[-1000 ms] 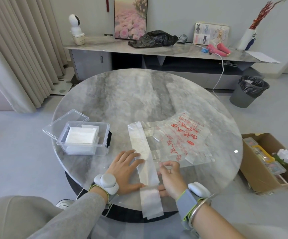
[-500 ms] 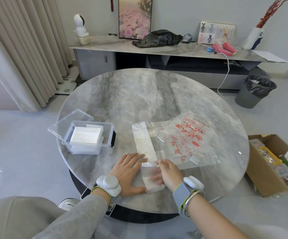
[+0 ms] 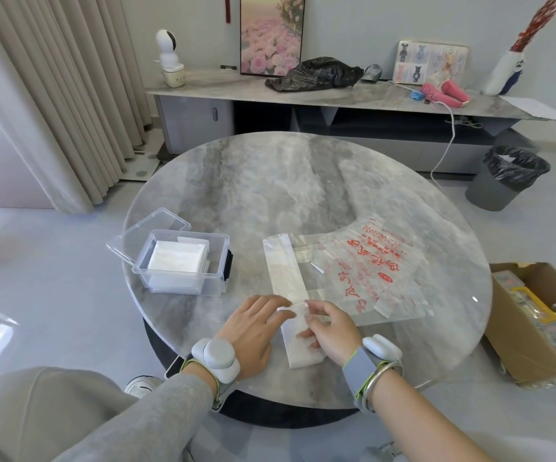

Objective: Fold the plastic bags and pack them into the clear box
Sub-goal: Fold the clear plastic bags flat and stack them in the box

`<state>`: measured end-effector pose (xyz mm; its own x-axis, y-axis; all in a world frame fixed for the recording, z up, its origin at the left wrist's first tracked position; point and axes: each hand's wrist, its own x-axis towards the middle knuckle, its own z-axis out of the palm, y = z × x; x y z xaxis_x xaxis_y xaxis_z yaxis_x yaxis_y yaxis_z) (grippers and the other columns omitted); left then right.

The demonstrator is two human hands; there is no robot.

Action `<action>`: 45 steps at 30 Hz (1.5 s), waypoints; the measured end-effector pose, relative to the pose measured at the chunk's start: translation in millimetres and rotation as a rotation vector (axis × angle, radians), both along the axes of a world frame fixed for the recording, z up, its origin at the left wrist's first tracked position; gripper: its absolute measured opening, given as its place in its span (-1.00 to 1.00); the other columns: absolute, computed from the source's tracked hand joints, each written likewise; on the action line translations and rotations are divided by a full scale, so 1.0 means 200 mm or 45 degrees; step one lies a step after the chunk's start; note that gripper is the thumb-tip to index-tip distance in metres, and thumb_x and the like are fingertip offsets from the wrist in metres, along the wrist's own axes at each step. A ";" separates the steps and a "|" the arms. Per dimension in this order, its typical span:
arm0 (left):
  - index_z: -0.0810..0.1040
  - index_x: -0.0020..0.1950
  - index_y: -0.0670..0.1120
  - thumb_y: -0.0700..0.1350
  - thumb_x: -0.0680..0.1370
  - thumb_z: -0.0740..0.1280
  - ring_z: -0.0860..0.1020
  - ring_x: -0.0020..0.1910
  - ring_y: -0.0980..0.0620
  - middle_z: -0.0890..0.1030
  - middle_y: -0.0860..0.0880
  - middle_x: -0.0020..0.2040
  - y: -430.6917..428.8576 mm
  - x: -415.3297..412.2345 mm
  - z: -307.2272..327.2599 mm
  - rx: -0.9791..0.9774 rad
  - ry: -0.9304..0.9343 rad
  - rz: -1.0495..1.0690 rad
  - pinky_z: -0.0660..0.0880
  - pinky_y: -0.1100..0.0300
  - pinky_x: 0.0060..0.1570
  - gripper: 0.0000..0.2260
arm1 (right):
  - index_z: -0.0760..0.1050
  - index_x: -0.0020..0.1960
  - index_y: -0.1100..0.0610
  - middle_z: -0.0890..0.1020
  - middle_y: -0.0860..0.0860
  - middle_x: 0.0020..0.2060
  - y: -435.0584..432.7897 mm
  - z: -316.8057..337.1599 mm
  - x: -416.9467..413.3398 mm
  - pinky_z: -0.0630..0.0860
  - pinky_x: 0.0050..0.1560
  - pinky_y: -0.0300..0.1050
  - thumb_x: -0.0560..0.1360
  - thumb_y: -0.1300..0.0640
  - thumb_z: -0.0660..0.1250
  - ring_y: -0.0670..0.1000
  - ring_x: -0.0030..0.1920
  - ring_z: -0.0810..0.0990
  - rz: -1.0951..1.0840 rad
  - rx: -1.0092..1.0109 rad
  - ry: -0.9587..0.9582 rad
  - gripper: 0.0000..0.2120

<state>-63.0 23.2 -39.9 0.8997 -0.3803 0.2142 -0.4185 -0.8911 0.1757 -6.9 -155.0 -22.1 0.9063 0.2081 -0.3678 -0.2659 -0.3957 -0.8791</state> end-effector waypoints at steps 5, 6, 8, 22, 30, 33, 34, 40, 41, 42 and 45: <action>0.47 0.21 -0.02 -0.19 0.30 0.07 0.51 0.19 -0.05 0.49 -0.01 0.25 -0.01 0.00 -0.01 0.041 0.022 -0.010 0.42 0.06 0.21 -0.50 | 0.51 0.10 0.08 0.57 0.02 0.10 -0.05 0.00 0.01 0.56 -0.34 -0.16 0.57 0.31 0.24 0.07 -0.20 0.69 -0.074 0.118 -0.023 -0.81; 0.48 0.18 -0.02 -0.20 0.29 0.14 0.52 0.17 -0.04 0.50 0.00 0.23 -0.02 0.01 0.00 0.050 0.016 -0.025 0.43 0.07 0.19 -0.53 | 0.52 0.07 0.07 0.58 0.03 0.09 -0.05 0.00 0.01 0.58 -0.30 -0.14 0.56 0.31 0.25 0.07 -0.18 0.69 -0.068 0.130 -0.040 -0.81; 0.52 0.13 -0.02 -0.22 0.25 0.28 0.54 0.15 -0.03 0.53 0.00 0.21 -0.03 0.01 0.01 0.072 0.012 -0.075 0.47 0.09 0.17 -0.56 | 0.53 0.03 0.03 0.61 0.02 0.06 -0.07 0.01 0.00 0.61 -0.22 -0.12 0.55 0.31 0.27 0.03 -0.15 0.69 -0.034 0.101 -0.100 -0.79; 0.55 0.07 0.00 -0.28 0.17 0.40 0.62 -0.05 0.06 0.58 0.05 0.11 -0.04 -0.01 -0.02 0.028 0.041 -0.029 0.56 0.22 -0.08 -0.52 | 0.59 0.16 0.04 0.58 -0.05 0.20 -0.22 0.03 -0.08 0.52 0.12 -0.08 0.31 -0.04 0.45 0.00 0.19 0.55 1.190 -1.091 -1.154 -0.57; 0.51 0.15 0.00 -0.28 0.28 0.31 0.53 0.24 -0.04 0.55 0.01 0.26 -0.03 -0.01 -0.05 -0.068 0.073 0.036 0.51 0.09 0.17 -0.54 | 0.69 -0.18 0.00 0.69 -0.12 -0.18 -0.19 -0.06 -0.09 0.58 -0.19 -0.22 0.21 0.11 0.51 -0.08 -0.14 0.66 0.909 -0.875 -1.481 -0.82; 0.51 0.19 0.00 -0.19 0.34 0.30 0.42 0.36 -0.01 0.55 0.07 0.26 -0.01 -0.01 -0.05 -0.095 0.061 0.042 0.36 0.13 0.32 -0.59 | 0.67 -0.16 -0.01 0.69 -0.15 -0.16 -0.18 0.01 -0.10 0.59 -0.08 -0.19 0.36 0.04 0.25 -0.11 -0.04 0.63 0.770 -0.775 -1.309 -0.79; 0.51 0.21 0.01 -0.13 0.37 0.30 0.38 0.39 0.01 0.55 0.09 0.25 -0.01 -0.01 -0.05 -0.120 0.061 0.057 0.28 0.17 0.34 -0.61 | 0.65 -0.15 0.00 0.68 -0.14 -0.13 -0.17 0.03 -0.11 0.58 -0.05 -0.17 0.37 -0.01 0.19 -0.11 -0.01 0.62 0.698 -0.715 -1.209 -0.74; 0.52 0.19 0.11 0.07 0.47 0.41 0.38 0.23 0.18 0.43 0.19 0.16 -0.04 -0.04 -0.03 -0.450 0.208 0.349 0.17 0.36 0.19 -0.69 | 0.46 -0.16 -0.05 0.57 -0.06 -0.39 -0.15 0.07 -0.13 0.48 -0.31 -0.04 0.42 -0.09 0.18 -0.04 -0.37 0.51 0.395 -0.484 -0.760 -0.85; 0.53 0.15 0.14 0.09 0.46 0.43 0.40 0.16 0.21 0.41 0.22 0.12 -0.05 -0.05 -0.04 -0.516 0.236 0.419 0.18 0.37 0.15 -0.71 | 0.45 -0.16 -0.06 0.59 -0.03 -0.39 -0.14 0.07 -0.12 0.47 -0.30 -0.04 0.45 -0.05 0.20 -0.02 -0.37 0.53 0.347 -0.443 -0.682 -0.90; 0.53 0.10 0.16 0.11 0.45 0.45 0.39 0.11 0.26 0.41 0.25 0.08 -0.05 -0.05 -0.04 -0.573 0.258 0.465 0.18 0.36 0.14 -0.74 | 0.46 -0.16 -0.07 0.60 0.00 -0.37 -0.13 0.06 -0.11 0.47 -0.29 -0.05 0.48 0.01 0.23 -0.01 -0.35 0.54 0.295 -0.398 -0.597 -0.94; 0.50 -0.02 0.22 0.10 0.46 0.45 0.40 0.08 0.31 0.51 0.26 -0.02 -0.05 -0.06 -0.04 -0.668 0.329 0.520 0.23 0.33 0.16 -0.83 | 0.48 -0.13 -0.05 0.60 0.03 -0.40 -0.10 0.04 -0.10 0.41 -0.32 -0.11 0.53 0.12 0.23 -0.01 -0.39 0.52 0.158 -0.281 -0.369 -0.89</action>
<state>-74.7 12.8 -47.4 0.9950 0.0930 0.0374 0.0437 -0.7384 0.6730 -26.7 -175.3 -13.2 0.9522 0.2670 -0.1484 0.0428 -0.5976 -0.8006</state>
